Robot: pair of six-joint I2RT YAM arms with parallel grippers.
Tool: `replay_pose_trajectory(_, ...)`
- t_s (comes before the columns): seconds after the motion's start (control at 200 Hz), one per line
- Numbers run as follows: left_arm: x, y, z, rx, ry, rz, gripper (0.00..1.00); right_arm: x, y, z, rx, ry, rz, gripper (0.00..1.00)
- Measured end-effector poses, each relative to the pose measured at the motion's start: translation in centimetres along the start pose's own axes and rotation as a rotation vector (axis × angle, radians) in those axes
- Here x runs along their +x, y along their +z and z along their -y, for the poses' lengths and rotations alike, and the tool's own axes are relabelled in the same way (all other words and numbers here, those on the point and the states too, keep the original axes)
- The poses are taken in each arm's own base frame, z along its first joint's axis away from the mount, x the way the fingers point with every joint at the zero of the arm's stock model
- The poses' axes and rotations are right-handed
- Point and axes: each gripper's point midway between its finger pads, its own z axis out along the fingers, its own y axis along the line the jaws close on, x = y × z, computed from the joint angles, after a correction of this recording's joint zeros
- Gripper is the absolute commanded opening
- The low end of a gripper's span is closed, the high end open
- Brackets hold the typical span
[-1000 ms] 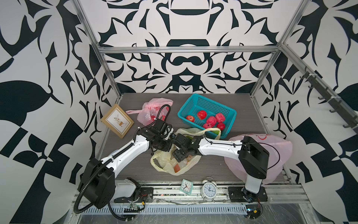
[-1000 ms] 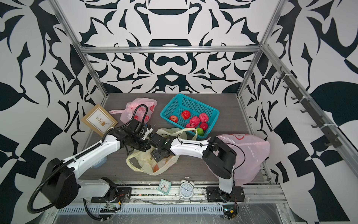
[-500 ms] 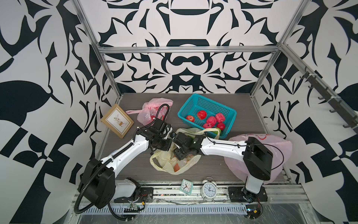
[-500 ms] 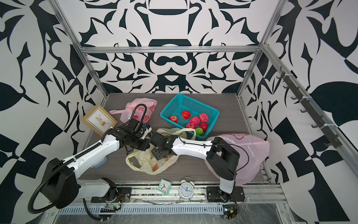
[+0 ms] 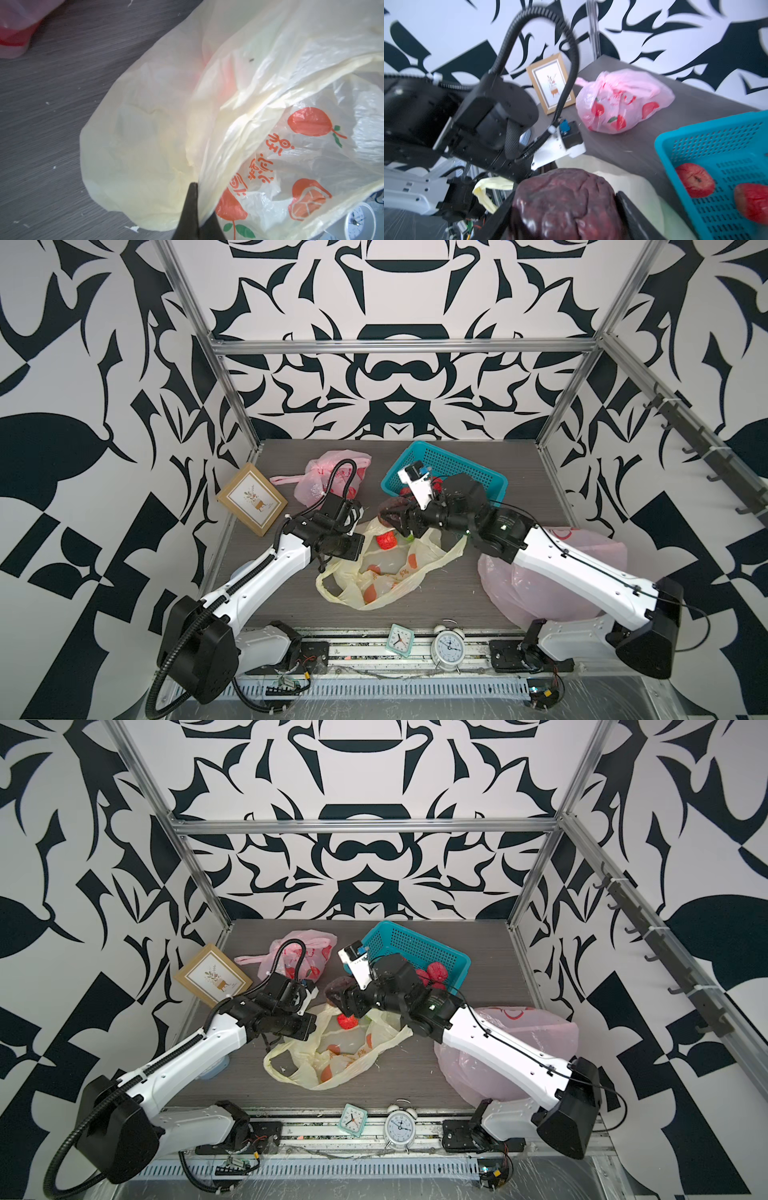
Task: Untie the knot of a plastic bag & take out the apple
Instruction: Place the apple in the basket.
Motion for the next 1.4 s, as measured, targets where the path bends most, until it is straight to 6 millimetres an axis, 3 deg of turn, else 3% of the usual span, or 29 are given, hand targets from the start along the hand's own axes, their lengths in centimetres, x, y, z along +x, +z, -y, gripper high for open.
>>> replay_pose_trajectory(0.095, -0.2, -0.3, -0.3, -0.018, -0.001, 0.015, 0.07, -3.9, -1.3, 3.5, 0.106, -0.001, 0.087, 0.61)
replay_pose_trajectory(0.185, -0.3, -0.3, -0.5, -0.031, -0.002, 0.019, 0.09, -7.0, -1.7, 8.5, 0.255, 0.005, 0.14, 0.61)
replay_pose_trajectory(0.29, -0.4, -0.2, -0.6, -0.036, -0.002, 0.015, 0.13, -7.7, -0.5, 15.7, 0.432, 0.036, 0.12, 0.6)
replay_pose_trajectory(0.355, -0.4, 0.0, -0.6, -0.036, -0.004, 0.012, 0.16, -5.9, 1.1, 20.4, 0.53, 0.068, 0.06, 0.61)
replay_pose_trajectory(0.445, -0.4, 0.2, -0.6, -0.037, -0.004, 0.004, 0.2, -0.7, 3.3, 26.7, 0.653, 0.128, -0.087, 0.61)
replay_pose_trajectory(0.58, -0.4, 0.2, -0.6, -0.037, 0.002, 0.007, 0.26, 7.3, 5.0, 32.6, 0.76, 0.211, -0.304, 0.64)
replay_pose_trajectory(0.67, -0.4, 0.2, -0.6, -0.036, 0.006, 0.006, 0.27, 10.8, 5.1, 34.5, 0.8, 0.244, -0.398, 0.66)
replay_pose_trajectory(0.735, -0.4, 0.2, -0.6, -0.037, 0.009, 0.008, 0.28, 11.6, 5.0, 35.1, 0.815, 0.256, -0.422, 0.68)
replay_pose_trajectory(1.005, -0.4, 0.2, -0.5, -0.033, 0.013, 0.007, 0.29, 11.0, 5.0, 36.4, 0.838, 0.293, -0.4, 0.79)
replay_pose_trajectory(1.4, -0.6, 0.3, -0.5, -0.032, 0.017, 0.011, 0.29, 11.6, 4.1, 39.0, 0.826, 0.39, -0.394, 0.77)
